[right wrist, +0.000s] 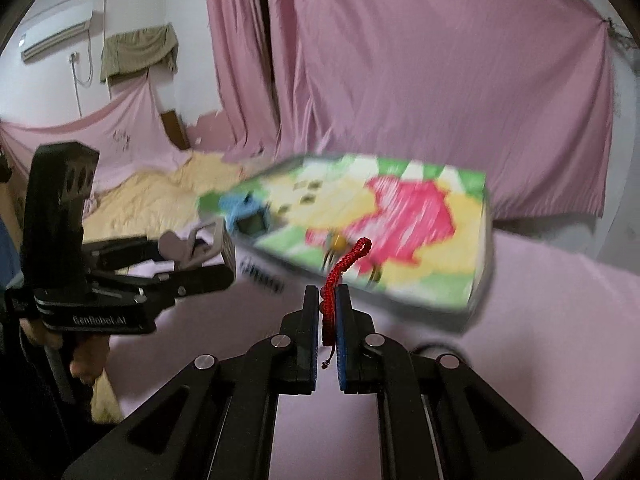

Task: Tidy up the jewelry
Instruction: 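Place the claw clip in the tray with the left tool while the right tool drops the red bracelet there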

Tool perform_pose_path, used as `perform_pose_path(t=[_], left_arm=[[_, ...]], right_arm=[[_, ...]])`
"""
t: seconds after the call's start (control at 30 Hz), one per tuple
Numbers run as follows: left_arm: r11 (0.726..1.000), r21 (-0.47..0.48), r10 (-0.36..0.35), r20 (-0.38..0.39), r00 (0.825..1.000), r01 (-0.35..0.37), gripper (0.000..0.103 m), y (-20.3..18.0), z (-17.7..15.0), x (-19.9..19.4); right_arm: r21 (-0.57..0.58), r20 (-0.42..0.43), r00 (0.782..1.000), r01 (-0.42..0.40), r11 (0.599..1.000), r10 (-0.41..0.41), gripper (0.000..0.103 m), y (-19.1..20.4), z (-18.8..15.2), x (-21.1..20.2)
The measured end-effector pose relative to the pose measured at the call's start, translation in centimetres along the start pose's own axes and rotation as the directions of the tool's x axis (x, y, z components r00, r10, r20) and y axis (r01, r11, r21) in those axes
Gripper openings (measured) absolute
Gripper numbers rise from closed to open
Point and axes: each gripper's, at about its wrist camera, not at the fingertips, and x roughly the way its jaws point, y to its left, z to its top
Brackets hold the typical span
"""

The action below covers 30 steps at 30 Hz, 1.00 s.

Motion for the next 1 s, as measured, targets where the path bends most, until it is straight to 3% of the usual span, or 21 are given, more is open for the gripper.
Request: perform_pose_path(t=[0.23,0.37,0.6,1.0], left_arm=[[0.999,-0.026,0.044,0.015,0.999,-0.043,0.061,0.4,3.7,2.5],[0.996,-0.029,0.085,-0.030,0.996,-0.085,0.061,1.0,5.3,5.2],[0.994,0.005,0.108,-0.099,0.989,-0.108,0.061,0.9,4.9,8.1],[0.989,0.032,0.145,-0.186,0.972,-0.142,0.061,0.9,4.2,10.1]], right_arm=[[0.038,0.025,0.999,0.033,0.999,-0.034,0.007,-1.8,3.1,3.2],[0.056,-0.012,0.999,0.040,0.998,-0.039,0.007,-2.6,3.7,5.8],[0.097,-0.095,0.995,0.038,0.995,-0.029,0.007,-3.9,2.5,8.9],[0.110,-0.158,0.987,0.049,0.993,-0.031,0.008,-4.2,2.0,10.5]])
